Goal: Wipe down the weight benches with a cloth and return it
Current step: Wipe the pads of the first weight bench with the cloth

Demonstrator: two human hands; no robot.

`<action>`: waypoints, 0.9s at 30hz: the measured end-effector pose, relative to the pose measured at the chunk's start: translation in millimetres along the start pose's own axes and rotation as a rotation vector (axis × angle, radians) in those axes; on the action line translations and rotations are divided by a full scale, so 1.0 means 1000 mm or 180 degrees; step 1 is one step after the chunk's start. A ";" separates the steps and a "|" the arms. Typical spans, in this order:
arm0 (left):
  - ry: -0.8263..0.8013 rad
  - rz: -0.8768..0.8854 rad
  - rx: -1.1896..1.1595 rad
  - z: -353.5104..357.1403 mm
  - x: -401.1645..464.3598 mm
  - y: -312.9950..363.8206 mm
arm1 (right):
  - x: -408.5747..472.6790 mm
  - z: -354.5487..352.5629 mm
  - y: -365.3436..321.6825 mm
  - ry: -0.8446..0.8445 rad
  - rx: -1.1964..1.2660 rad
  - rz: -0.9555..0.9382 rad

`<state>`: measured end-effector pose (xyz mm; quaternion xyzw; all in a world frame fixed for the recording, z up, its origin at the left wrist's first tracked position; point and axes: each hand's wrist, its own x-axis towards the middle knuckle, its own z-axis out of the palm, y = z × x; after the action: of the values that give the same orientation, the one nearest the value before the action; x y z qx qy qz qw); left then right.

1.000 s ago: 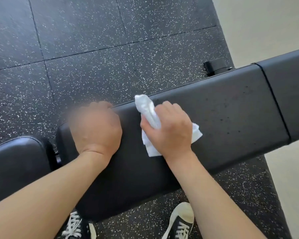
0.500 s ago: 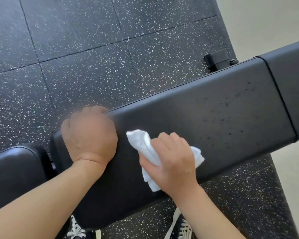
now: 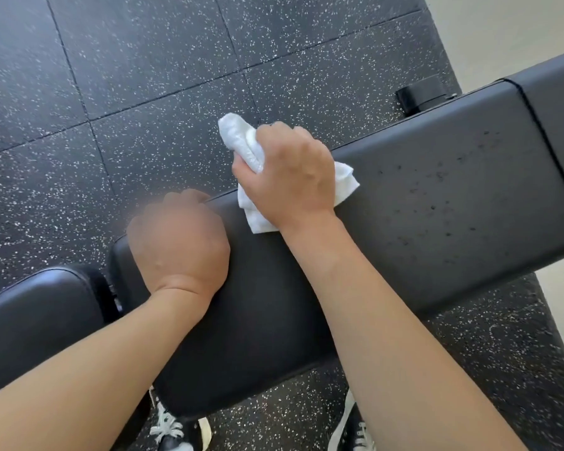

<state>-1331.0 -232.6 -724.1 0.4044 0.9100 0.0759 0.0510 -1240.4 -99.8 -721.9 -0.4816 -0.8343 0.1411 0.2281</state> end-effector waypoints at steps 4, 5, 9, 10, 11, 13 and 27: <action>0.0011 0.0012 0.0023 0.001 0.000 -0.002 | -0.023 -0.009 -0.004 0.0030 0.0119 -0.0122; 0.0018 0.0008 0.0021 0.002 0.000 -0.002 | -0.042 -0.015 -0.003 0.0050 0.0226 -0.0199; 0.0108 0.0038 -0.0051 0.003 -0.001 -0.003 | -0.146 -0.055 0.029 -0.0324 0.0243 -0.0822; 0.0128 0.0045 -0.0058 0.003 -0.001 -0.002 | -0.165 -0.068 0.047 -0.0365 0.0200 -0.0898; 0.0139 0.0052 -0.0054 0.003 -0.001 -0.003 | -0.176 -0.081 0.067 -0.0350 0.0134 -0.0920; 0.0141 0.0055 -0.0026 0.004 0.000 -0.005 | -0.181 -0.098 0.098 -0.0257 0.0021 -0.0876; 0.0041 -0.0107 0.0134 0.000 0.001 0.001 | -0.064 -0.017 -0.009 -0.0097 0.0445 -0.0408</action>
<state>-1331.0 -231.5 -723.6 0.3895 0.9184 0.0584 0.0378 -1210.9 -159.2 -718.8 -0.4079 -0.8550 0.1914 0.2569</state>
